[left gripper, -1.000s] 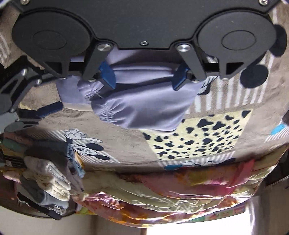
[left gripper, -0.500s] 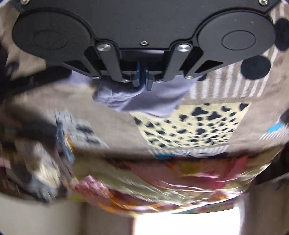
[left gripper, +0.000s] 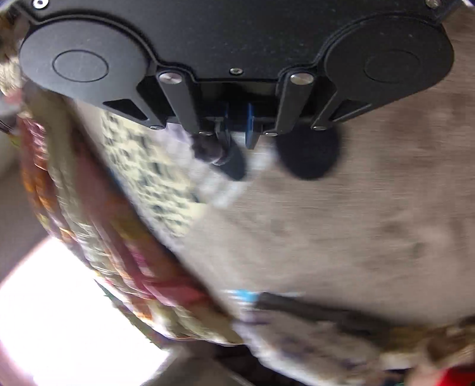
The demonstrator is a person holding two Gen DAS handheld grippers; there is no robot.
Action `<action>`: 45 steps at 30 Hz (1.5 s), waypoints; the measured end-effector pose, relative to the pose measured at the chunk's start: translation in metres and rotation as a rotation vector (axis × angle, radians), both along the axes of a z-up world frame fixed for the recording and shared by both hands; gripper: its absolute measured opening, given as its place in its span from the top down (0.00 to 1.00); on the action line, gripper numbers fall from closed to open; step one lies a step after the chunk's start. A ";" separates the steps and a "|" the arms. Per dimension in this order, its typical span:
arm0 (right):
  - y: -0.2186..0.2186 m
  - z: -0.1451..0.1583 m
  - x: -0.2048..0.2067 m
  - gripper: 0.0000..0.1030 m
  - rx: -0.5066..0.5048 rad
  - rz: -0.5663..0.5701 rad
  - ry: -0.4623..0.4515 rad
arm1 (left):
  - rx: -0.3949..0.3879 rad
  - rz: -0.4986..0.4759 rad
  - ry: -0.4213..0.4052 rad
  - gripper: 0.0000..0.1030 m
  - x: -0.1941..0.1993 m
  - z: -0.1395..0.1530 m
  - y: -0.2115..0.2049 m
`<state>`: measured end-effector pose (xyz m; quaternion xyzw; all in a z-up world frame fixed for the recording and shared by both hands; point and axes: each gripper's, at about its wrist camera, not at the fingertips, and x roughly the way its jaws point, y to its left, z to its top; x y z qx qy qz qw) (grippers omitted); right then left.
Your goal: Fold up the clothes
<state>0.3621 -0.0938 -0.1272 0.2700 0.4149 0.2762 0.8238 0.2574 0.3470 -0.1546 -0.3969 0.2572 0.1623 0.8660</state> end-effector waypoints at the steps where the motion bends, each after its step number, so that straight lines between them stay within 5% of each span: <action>1: 0.002 -0.001 0.002 0.24 -0.008 -0.007 -0.001 | -0.004 0.004 -0.007 0.89 -0.004 0.001 0.004; 3: 0.004 -0.003 0.003 0.33 -0.020 -0.025 -0.007 | 0.026 0.014 -0.021 0.68 -0.012 0.007 0.007; 5: 0.004 -0.003 0.003 0.48 -0.026 -0.039 -0.020 | 0.064 0.021 -0.043 0.60 -0.020 0.013 0.009; 6: 0.005 -0.003 0.002 0.60 -0.037 -0.039 -0.029 | 0.082 0.021 -0.055 0.59 -0.023 0.016 0.009; 9: 0.004 0.001 -0.004 0.72 -0.052 -0.041 -0.051 | 0.070 -0.004 -0.082 0.57 -0.027 0.015 0.010; 15: -0.016 0.034 -0.028 0.82 -0.036 -0.075 -0.127 | 0.053 -0.036 -0.091 0.57 -0.029 0.014 0.009; 23: -0.121 0.089 -0.071 0.83 -0.093 -0.198 -0.201 | 0.103 -0.164 -0.089 0.56 -0.020 0.019 -0.010; 25: -0.130 0.089 -0.075 0.79 -0.125 -0.187 -0.171 | 0.137 -0.269 -0.112 0.49 -0.017 0.023 -0.028; 26: -0.128 0.088 -0.077 0.68 -0.148 -0.180 -0.153 | 0.161 -0.326 -0.131 0.42 -0.016 0.026 -0.039; 27: -0.125 0.086 -0.078 0.37 -0.169 -0.174 -0.134 | 0.188 -0.383 -0.145 0.41 -0.015 0.030 -0.053; 29: -0.115 0.078 -0.078 0.10 -0.195 -0.165 -0.089 | 0.243 -0.493 -0.165 0.41 -0.014 0.035 -0.082; 34: -0.094 0.051 -0.085 0.13 -0.124 -0.146 -0.118 | 0.331 -0.690 -0.211 0.41 -0.007 0.040 -0.152; 37: -0.091 0.044 -0.093 0.00 -0.125 -0.164 -0.128 | 0.408 -0.795 -0.210 0.41 0.002 0.040 -0.190; 43: -0.106 0.033 -0.102 0.00 -0.160 -0.182 -0.095 | 0.574 -0.921 -0.156 0.41 0.022 0.029 -0.250; 44: -0.110 0.031 -0.103 0.00 -0.165 -0.176 -0.089 | 0.613 -0.926 -0.143 0.43 0.024 0.027 -0.257; 45: -0.113 0.030 -0.104 0.00 -0.169 -0.171 -0.082 | 0.638 -0.922 -0.141 0.62 0.025 0.026 -0.261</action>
